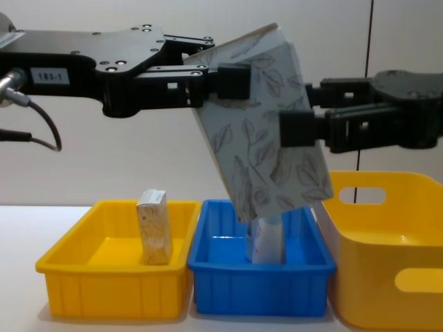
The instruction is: Bimanual collaborative sorting of washing and personal care products
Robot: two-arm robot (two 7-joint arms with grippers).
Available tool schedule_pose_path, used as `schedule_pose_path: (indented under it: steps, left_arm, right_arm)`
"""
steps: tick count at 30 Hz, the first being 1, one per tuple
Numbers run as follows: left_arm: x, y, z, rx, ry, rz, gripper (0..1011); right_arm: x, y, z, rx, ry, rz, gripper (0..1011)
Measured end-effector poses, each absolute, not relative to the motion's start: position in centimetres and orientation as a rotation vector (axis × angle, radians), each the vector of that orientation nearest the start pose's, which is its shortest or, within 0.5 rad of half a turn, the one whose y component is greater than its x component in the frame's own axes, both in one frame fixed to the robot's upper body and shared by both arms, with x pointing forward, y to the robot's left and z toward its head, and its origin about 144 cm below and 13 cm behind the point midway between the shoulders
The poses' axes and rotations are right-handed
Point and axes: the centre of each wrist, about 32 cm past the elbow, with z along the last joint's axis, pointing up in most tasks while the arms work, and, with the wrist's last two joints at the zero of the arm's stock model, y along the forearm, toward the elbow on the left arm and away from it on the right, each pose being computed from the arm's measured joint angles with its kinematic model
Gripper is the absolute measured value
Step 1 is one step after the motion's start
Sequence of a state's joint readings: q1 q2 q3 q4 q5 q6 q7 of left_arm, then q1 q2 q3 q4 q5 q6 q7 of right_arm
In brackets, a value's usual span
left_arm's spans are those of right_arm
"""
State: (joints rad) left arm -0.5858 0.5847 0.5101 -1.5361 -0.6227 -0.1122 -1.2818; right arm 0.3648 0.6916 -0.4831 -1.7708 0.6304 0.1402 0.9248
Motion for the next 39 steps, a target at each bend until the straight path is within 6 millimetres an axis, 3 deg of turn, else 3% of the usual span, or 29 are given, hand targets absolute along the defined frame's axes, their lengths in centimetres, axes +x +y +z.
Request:
schedule_pose_path:
  steps: [10, 13, 34, 39]
  left_arm:
    - [56.1, 26.5, 131.2, 0.012, -0.375, -0.111, 334]
    - [56.1, 26.5, 131.2, 0.012, -0.375, -0.111, 334]
    - [56.1, 26.5, 131.2, 0.013, -0.374, -0.114, 334]
    - [56.1, 26.5, 131.2, 0.013, -0.374, -0.114, 392]
  right_arm:
    - [50.3, -25.5, 127.8, -0.126, -0.100, -0.148, 1002]
    - [50.3, -25.3, 127.7, -0.132, -0.095, -0.140, 960]
    - [50.6, -24.9, 127.4, -0.148, -0.082, -0.125, 352]
    - [50.5, -25.0, 127.4, -0.147, -0.082, -0.126, 340]
